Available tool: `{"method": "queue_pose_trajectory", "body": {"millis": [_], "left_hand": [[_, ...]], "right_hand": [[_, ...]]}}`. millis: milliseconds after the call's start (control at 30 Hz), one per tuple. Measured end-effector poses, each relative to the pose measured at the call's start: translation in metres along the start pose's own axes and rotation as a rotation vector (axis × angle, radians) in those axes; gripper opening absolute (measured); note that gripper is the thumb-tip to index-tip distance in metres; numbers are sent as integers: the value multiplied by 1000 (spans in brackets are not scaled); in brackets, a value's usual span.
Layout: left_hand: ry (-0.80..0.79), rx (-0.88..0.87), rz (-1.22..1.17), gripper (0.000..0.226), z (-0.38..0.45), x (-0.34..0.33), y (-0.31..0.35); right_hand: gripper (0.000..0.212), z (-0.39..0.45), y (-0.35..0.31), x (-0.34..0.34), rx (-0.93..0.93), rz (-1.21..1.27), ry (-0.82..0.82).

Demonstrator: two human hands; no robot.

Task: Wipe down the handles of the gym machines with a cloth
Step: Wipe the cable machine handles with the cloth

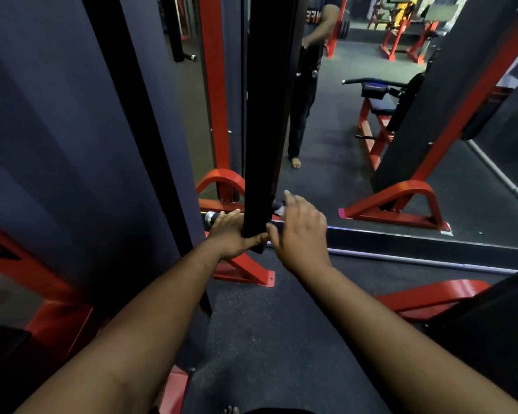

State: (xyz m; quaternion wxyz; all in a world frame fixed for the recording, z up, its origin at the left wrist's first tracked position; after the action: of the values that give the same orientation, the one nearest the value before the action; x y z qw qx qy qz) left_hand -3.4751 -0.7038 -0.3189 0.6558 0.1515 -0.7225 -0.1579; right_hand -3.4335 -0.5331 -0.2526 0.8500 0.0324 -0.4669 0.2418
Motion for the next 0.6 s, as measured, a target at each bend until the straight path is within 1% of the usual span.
{"method": "queue_pose_trajectory", "body": {"millis": [33, 100, 133, 200, 233, 300, 400, 467, 533, 600], "left_hand": [[5, -7, 10, 92, 2, -1, 0], [11, -13, 5, 88, 5, -1, 0], [12, -18, 2, 88, 5, -2, -1], [11, -35, 9, 91, 4, -3, -1], [14, -40, 13, 91, 3, -2, 0], [6, -23, 9, 85, 1, -1, 1], [-21, -1, 16, 92, 2, -2, 0], [-21, 4, 20, 88, 1, -2, 0], [-9, 7, 25, 84, 0, -2, 1], [6, 4, 31, 79, -1, 0, 3]], "right_hand": [[79, 6, -10, 0, 48, -109, -33], [80, 10, -21, -4, 78, -228, -64], [81, 8, -21, -5, 87, -252, -60], [81, -5, -10, -7, 109, -221, -31], [82, -13, -2, -7, 107, -176, -9], [81, -30, 15, -8, 33, -64, 21], [79, -53, 27, -17, -206, 154, 54], [75, -71, 34, -30, -373, 326, 51], [76, -90, 39, -46, -469, 499, 26], [80, -98, 41, -58, -514, 698, 26]]}}
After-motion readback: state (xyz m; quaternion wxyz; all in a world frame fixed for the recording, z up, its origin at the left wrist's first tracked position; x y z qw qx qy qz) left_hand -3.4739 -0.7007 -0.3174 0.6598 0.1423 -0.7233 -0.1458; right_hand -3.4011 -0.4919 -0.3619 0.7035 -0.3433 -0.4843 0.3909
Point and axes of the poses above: each hand's wrist, its own z-axis towards the middle knuckle, its own x-axis out of the back of the hand, y = z × x, the point moved 6 cm from there along z, towards the middle knuckle, and after that the axes turned 7 degrees about x, right-handed, at the moved point
